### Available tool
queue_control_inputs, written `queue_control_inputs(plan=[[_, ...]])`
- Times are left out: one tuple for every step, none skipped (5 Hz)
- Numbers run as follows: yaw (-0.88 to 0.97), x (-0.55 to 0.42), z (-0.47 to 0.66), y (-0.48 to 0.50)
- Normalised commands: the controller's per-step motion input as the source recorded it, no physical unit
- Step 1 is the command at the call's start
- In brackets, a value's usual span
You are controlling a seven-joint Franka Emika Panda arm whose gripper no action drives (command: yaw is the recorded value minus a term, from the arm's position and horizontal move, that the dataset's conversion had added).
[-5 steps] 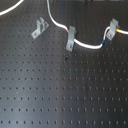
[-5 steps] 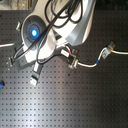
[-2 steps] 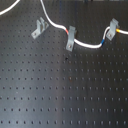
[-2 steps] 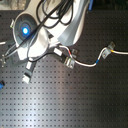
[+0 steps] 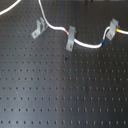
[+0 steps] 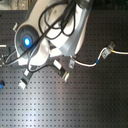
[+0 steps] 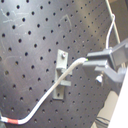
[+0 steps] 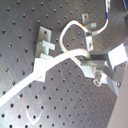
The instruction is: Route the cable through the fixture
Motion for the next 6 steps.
queue_control_inputs(plan=[[0.72,0.013,0.08,0.312],[0.69,-0.017,0.09,0.359],[0.58,0.022,0.04,0.362],[0.0,-0.001,0.06,0.001],[-0.45,-0.11,0.21,-0.23],[-0.45,-0.124,0.15,-0.161]])
